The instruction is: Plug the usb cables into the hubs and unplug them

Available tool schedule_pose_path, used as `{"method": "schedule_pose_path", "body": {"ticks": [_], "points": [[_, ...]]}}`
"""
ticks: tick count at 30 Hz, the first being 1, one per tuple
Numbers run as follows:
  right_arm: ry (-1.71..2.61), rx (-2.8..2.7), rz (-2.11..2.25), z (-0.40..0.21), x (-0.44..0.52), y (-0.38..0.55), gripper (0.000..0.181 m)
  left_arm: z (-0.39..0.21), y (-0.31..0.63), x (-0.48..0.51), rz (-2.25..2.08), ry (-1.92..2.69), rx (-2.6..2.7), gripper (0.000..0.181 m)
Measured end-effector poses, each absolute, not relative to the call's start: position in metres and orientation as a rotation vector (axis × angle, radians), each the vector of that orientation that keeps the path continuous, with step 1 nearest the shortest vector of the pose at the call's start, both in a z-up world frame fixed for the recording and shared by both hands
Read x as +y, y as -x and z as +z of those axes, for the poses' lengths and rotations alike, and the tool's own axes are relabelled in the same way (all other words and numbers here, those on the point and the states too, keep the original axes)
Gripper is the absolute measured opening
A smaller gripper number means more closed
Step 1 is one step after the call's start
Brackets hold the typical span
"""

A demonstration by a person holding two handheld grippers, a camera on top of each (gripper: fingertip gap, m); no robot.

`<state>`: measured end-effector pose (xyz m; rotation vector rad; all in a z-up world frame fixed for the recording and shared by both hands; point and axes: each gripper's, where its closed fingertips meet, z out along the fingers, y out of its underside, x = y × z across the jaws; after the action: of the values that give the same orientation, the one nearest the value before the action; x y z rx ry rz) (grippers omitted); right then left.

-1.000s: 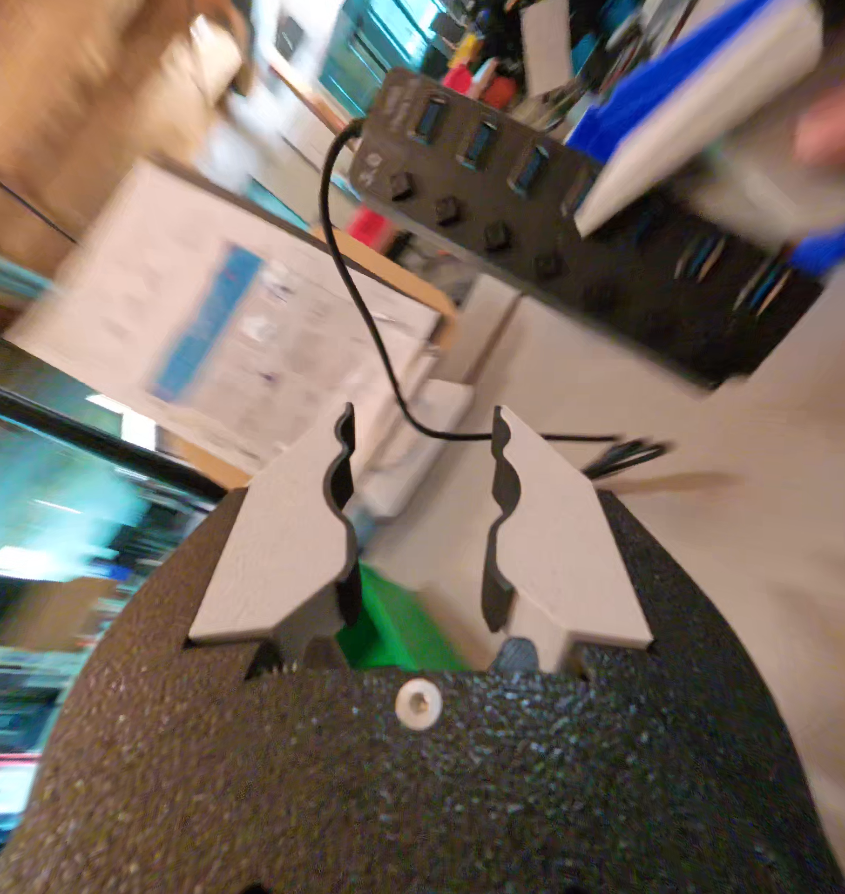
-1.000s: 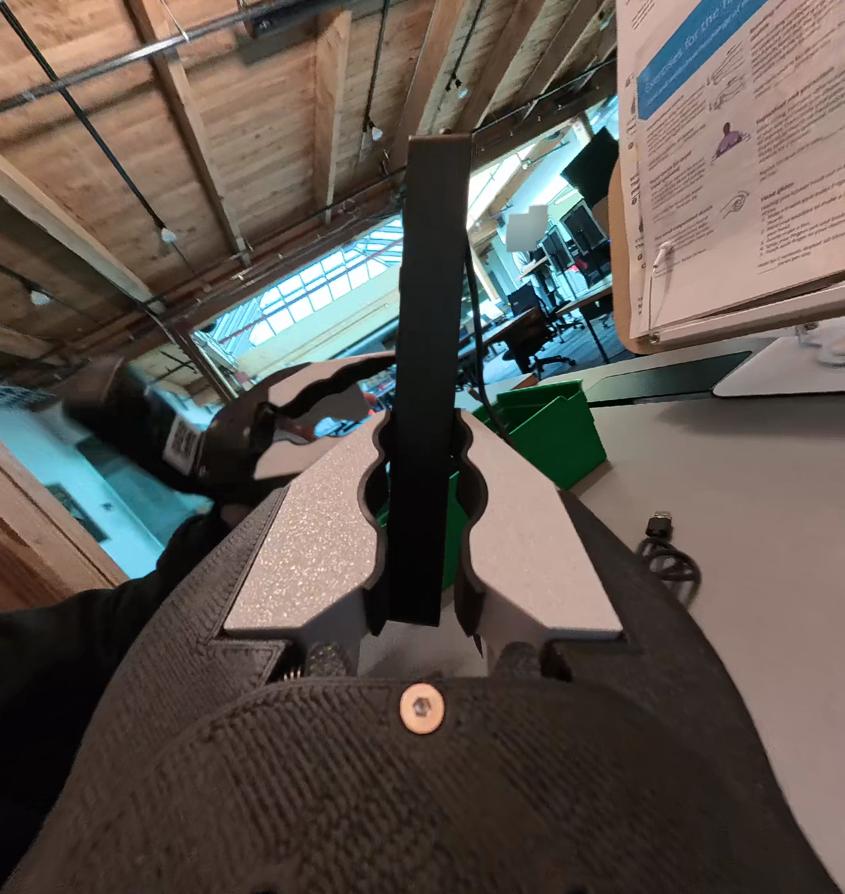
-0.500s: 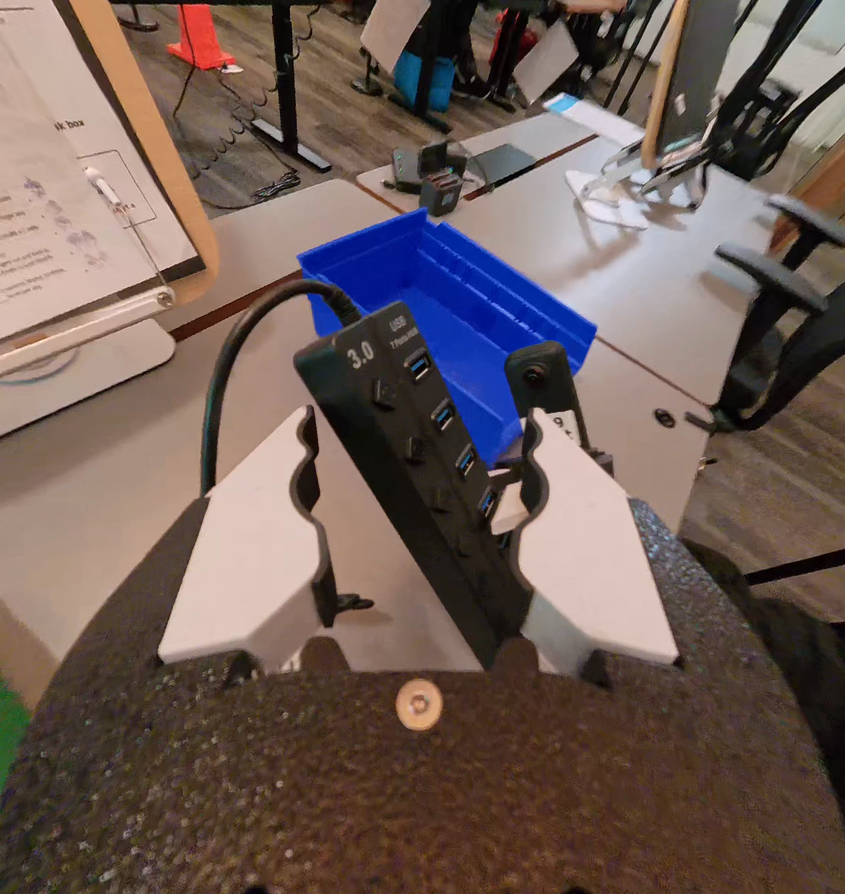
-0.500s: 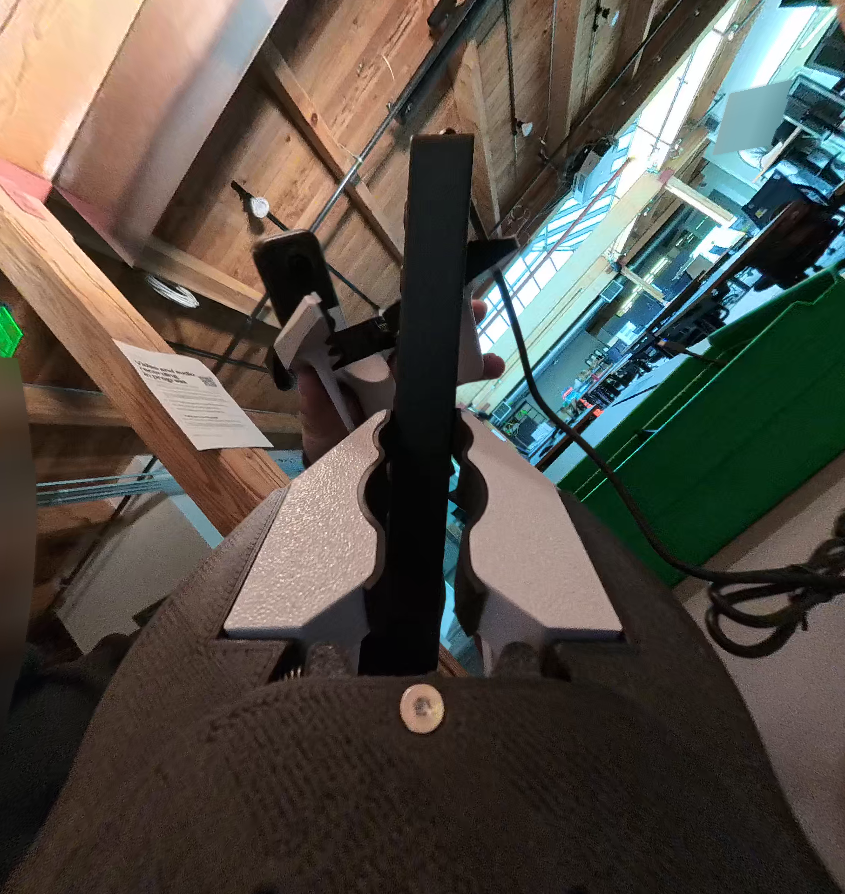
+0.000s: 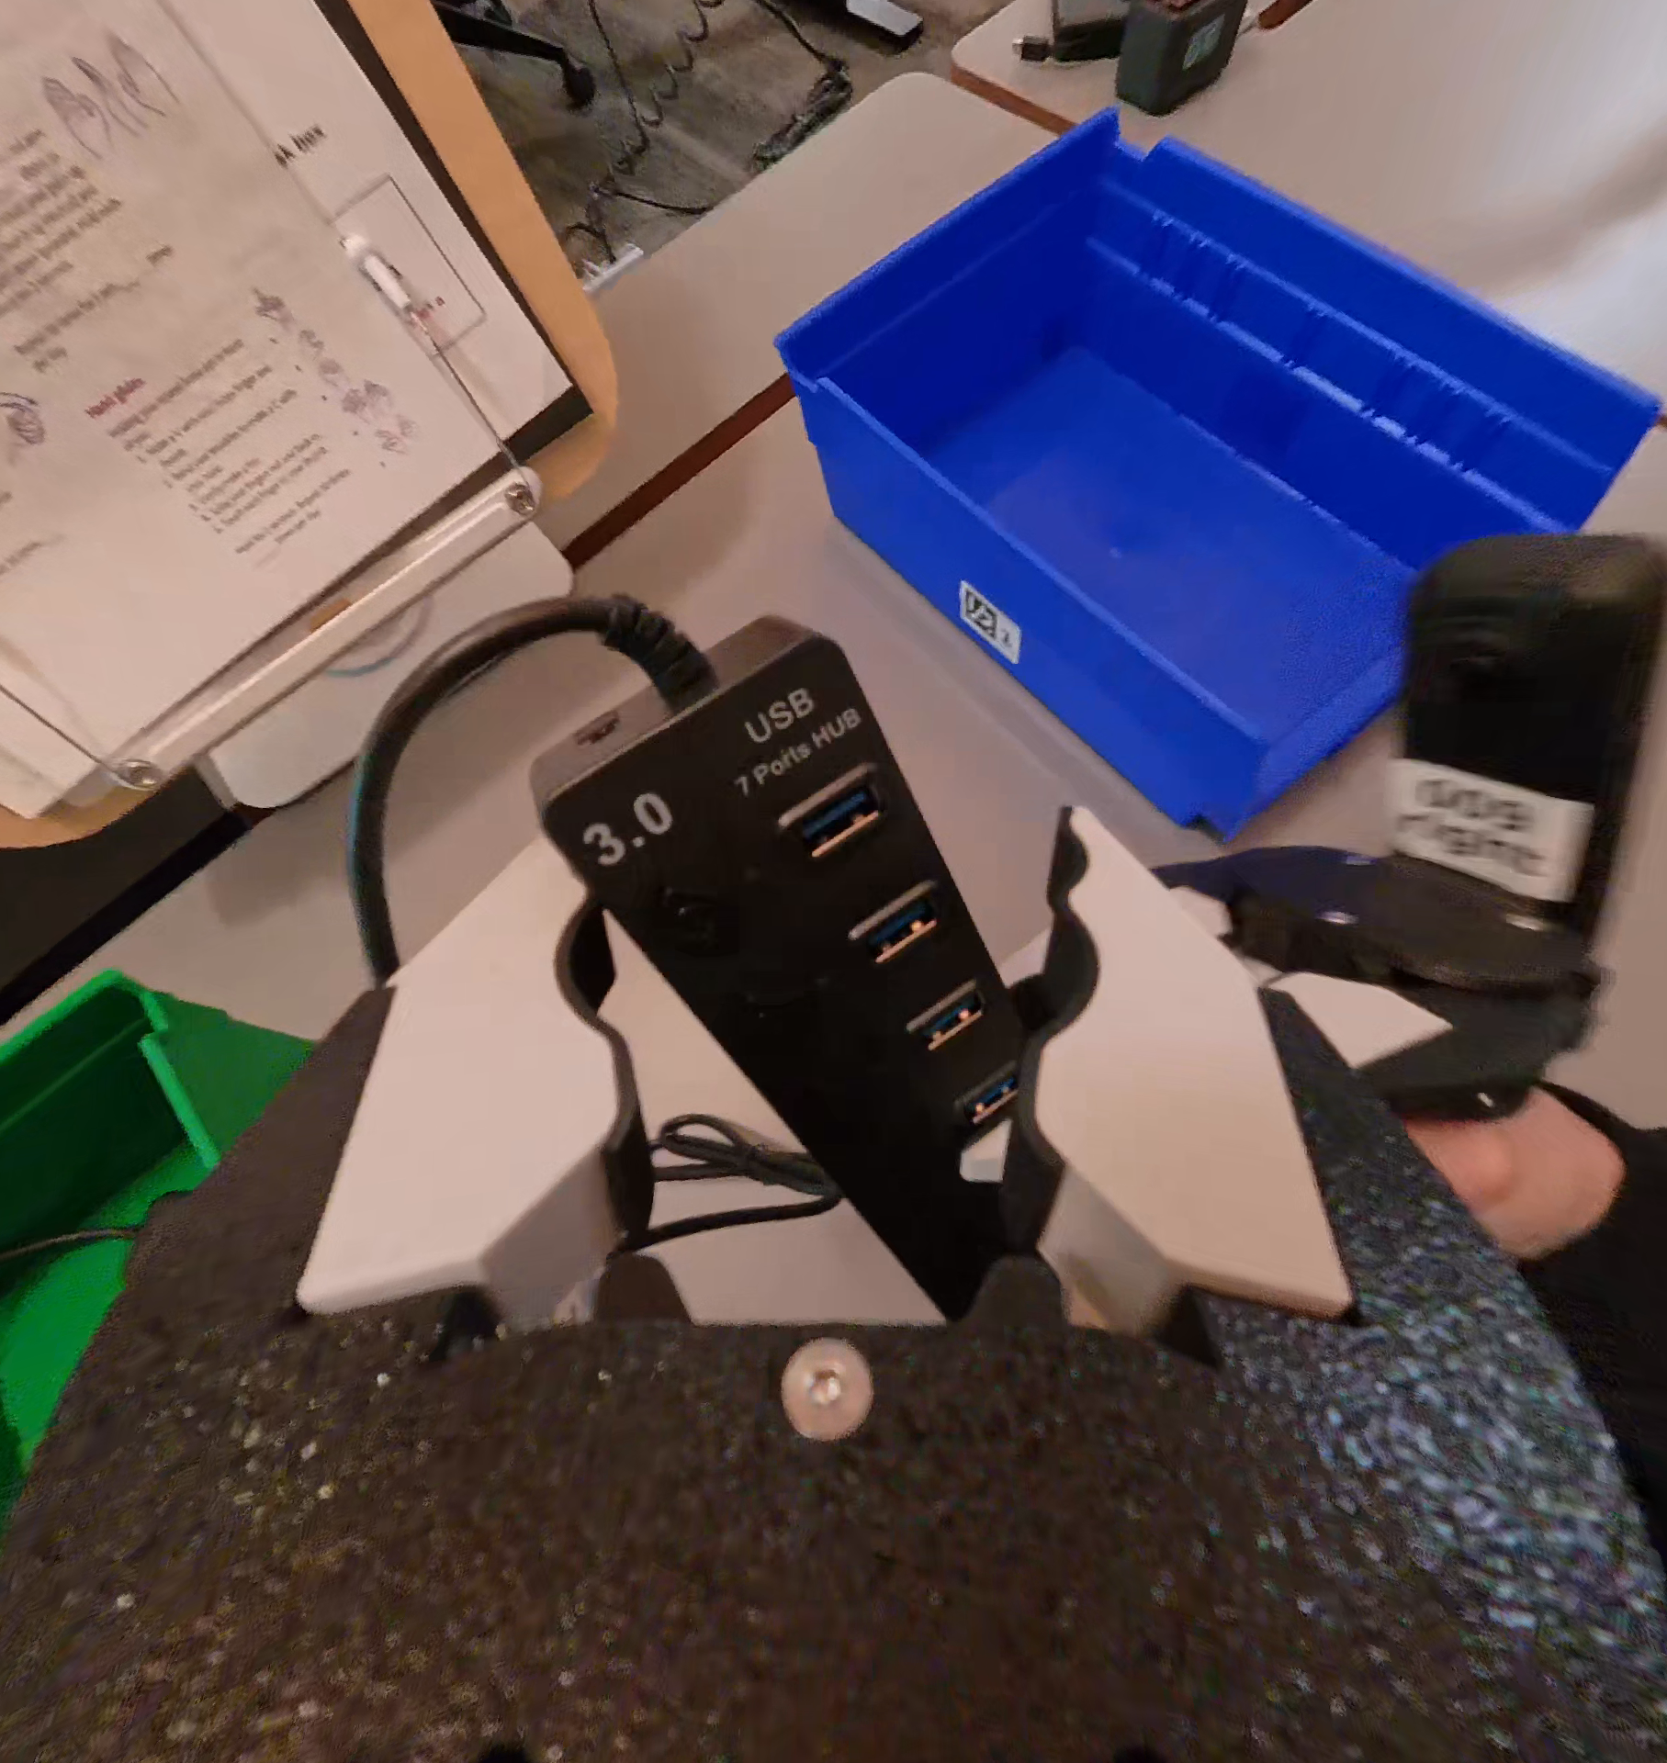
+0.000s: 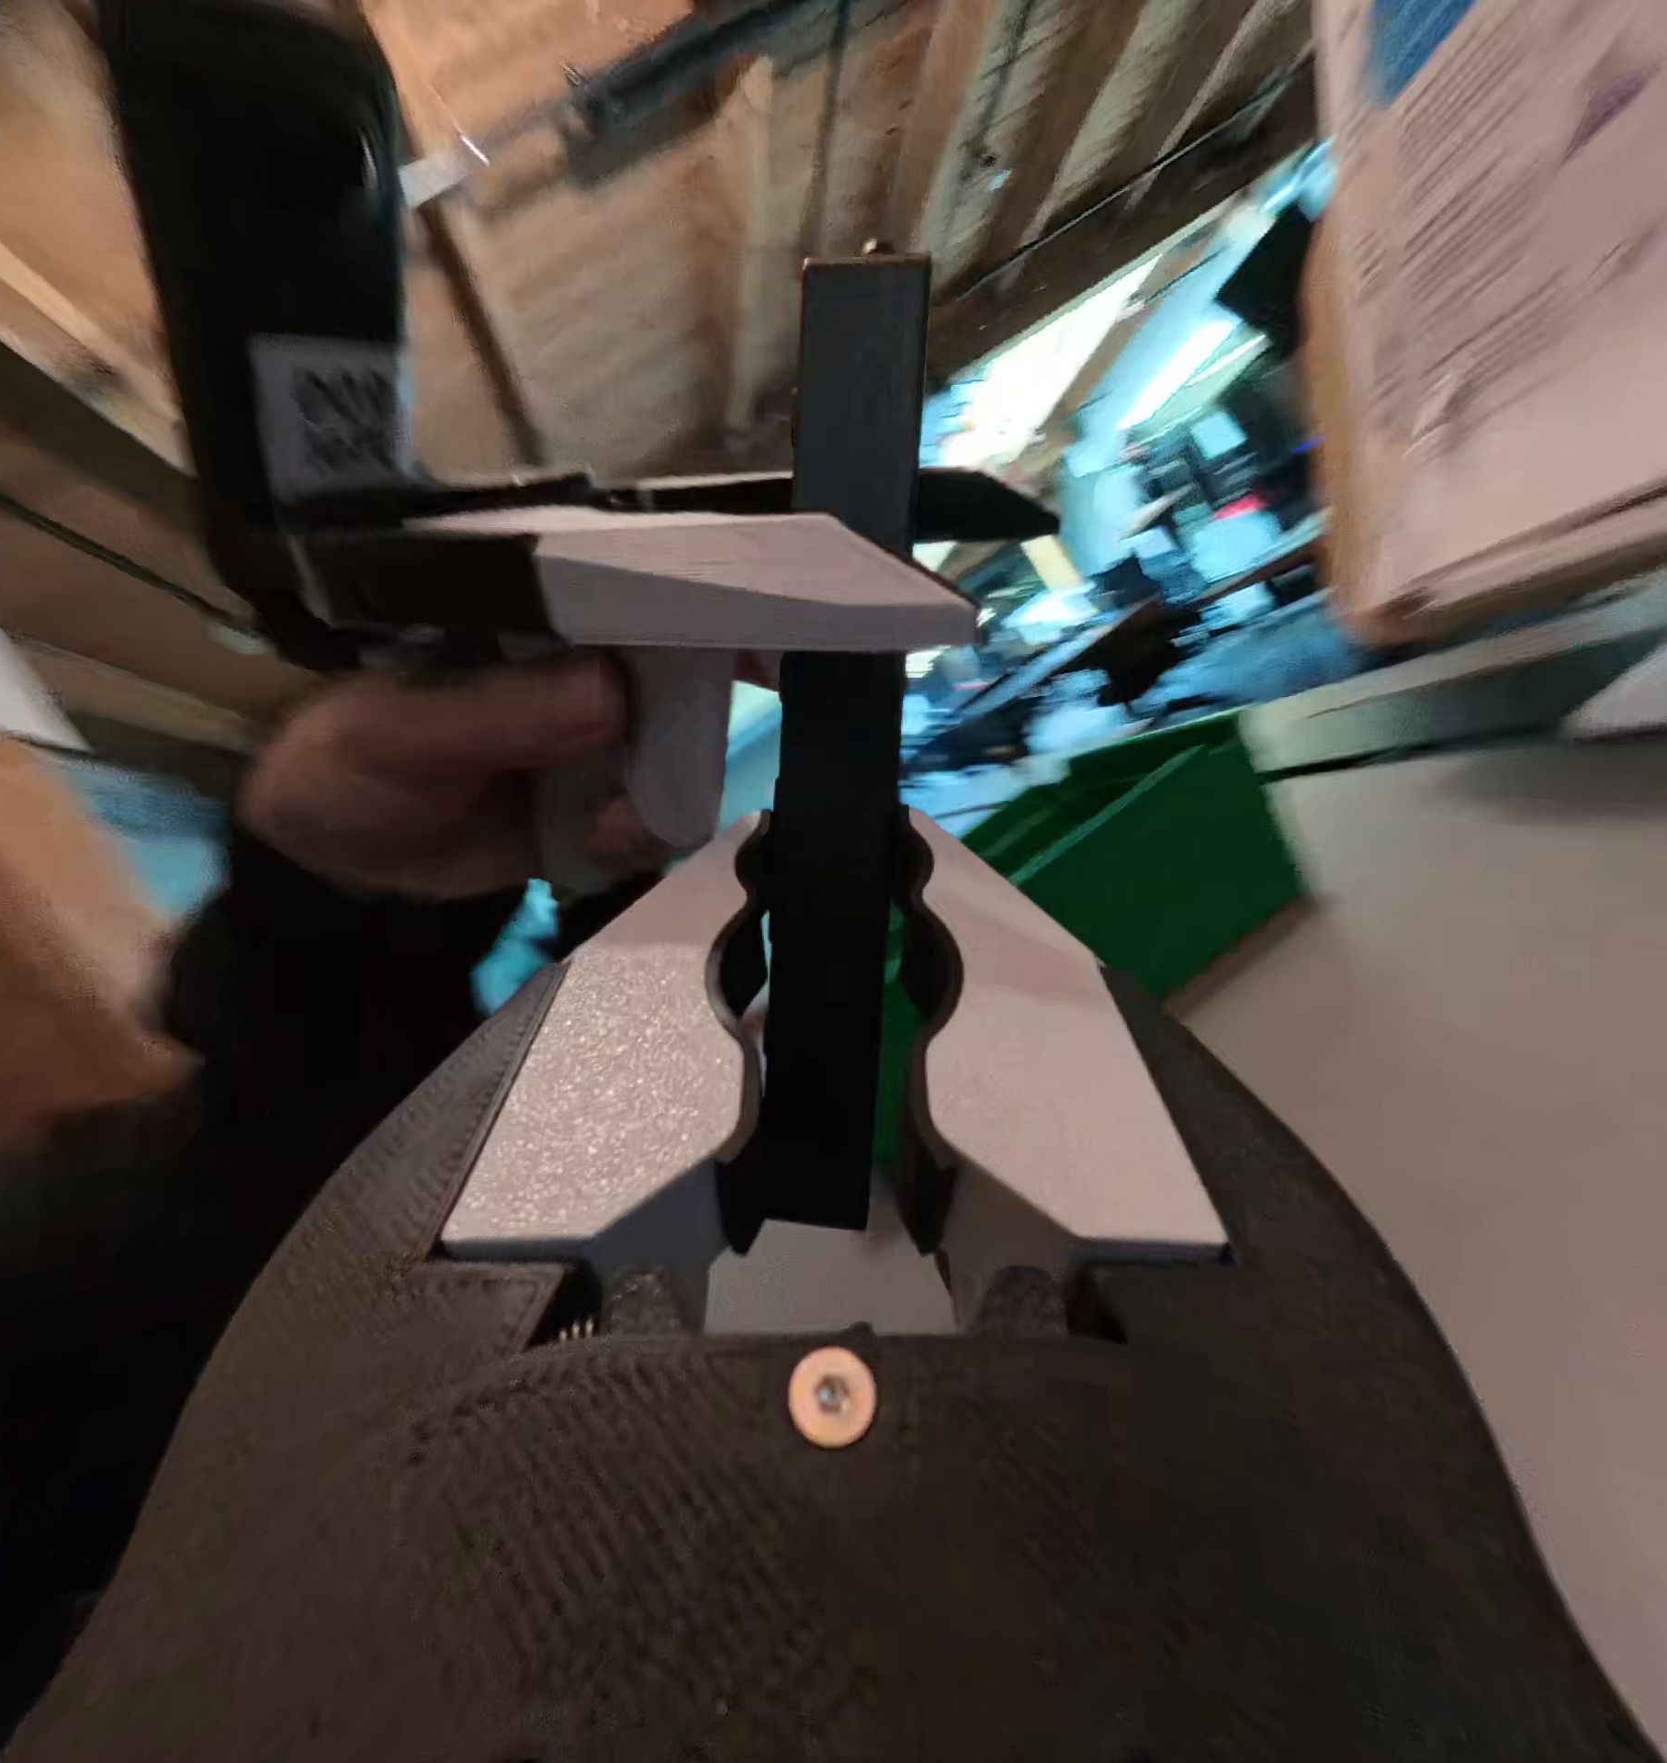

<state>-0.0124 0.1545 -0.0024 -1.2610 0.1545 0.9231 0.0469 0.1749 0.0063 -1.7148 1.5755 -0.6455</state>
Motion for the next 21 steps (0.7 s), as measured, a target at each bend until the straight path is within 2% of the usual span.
{"method": "schedule_pose_path", "body": {"ticks": [1, 4, 7, 10, 14, 18, 19, 21], "points": [[1.310, 0.117, 0.743, -0.005, 0.157, 0.011, 0.023, 0.006, -0.046, 0.178, -0.618, 1.689, 1.573, 0.086], [1.387, -0.013, 0.263, -0.006, 0.160, 0.008, 0.023, 0.008, -0.045, 0.183, -0.632, 1.619, 1.537, 0.083], [1.399, -0.090, -0.023, -0.003, 0.160, 0.009, 0.024, 0.018, -0.046, 0.179, -0.799, 1.562, 1.478, 0.079], [1.415, -0.139, -0.131, -0.005, 0.161, 0.012, 0.024, 0.025, -0.044, 0.174, -0.939, 1.481, 1.470, 0.073], [1.480, -0.278, -0.065, -0.015, 0.163, 0.030, 0.032, 0.022, -0.034, 0.166, -1.003, 1.337, 1.583, 0.066], [1.608, -0.250, 0.267, -0.026, 0.162, 0.042, 0.106, 0.028, -0.016, 0.139, -1.115, 1.012, 1.757, 0.065], [1.618, -0.277, 0.360, -0.027, 0.158, 0.051, 0.112, 0.030, -0.008, 0.125, -1.207, 0.932, 1.810, 0.066], [1.568, -0.352, 0.469, -0.023, 0.151, 0.067, 0.105, 0.031, 0.008, 0.101, -1.383, 0.800, 1.895, 0.066]]}}
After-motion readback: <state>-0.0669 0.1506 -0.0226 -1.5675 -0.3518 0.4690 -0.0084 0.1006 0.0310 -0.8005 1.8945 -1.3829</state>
